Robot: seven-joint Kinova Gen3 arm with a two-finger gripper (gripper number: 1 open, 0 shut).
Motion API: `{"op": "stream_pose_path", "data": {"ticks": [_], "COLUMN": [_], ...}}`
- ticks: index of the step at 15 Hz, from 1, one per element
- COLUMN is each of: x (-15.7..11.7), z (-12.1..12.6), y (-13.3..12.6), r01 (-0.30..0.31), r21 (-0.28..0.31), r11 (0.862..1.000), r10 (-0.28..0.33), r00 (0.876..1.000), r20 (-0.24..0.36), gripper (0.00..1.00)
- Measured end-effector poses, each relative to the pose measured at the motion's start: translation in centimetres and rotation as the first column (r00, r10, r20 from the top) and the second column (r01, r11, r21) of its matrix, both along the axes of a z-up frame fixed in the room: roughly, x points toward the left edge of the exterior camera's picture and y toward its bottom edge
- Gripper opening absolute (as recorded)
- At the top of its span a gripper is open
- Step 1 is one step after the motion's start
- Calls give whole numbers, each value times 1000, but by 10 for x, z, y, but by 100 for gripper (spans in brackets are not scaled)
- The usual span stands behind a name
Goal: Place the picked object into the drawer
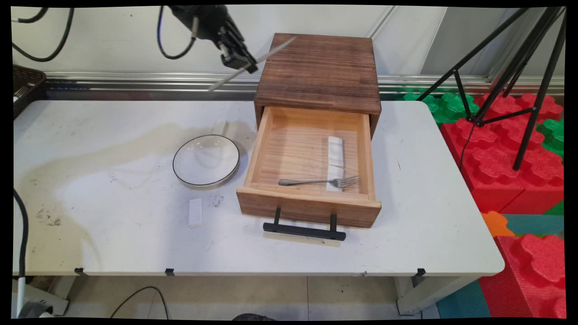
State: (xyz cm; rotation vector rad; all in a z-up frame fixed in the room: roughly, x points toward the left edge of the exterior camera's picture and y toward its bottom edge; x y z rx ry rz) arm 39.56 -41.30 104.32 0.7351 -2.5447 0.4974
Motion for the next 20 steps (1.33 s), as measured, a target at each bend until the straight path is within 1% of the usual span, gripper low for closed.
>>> {"op": "stream_pose_path", "data": {"ticks": [7,9,12,14,17,20], "x": [-58,-76,-93,-103,-118,-126], "z": [-3,-8,-16,-24,-43,-62], "y": [0,-4,-12,-18,-32,-44], "r01": [93,120,144,158,185,205], "r21": [12,13,12,13,17,22], "r11": [996,993,990,987,983,978], "r10": [-92,-119,-143,-157,-184,-204], "r00": [995,992,989,986,982,978], "r20": [-29,-40,-48,-51,-46,-38], "gripper": [0,0,0,0,0,0]}}
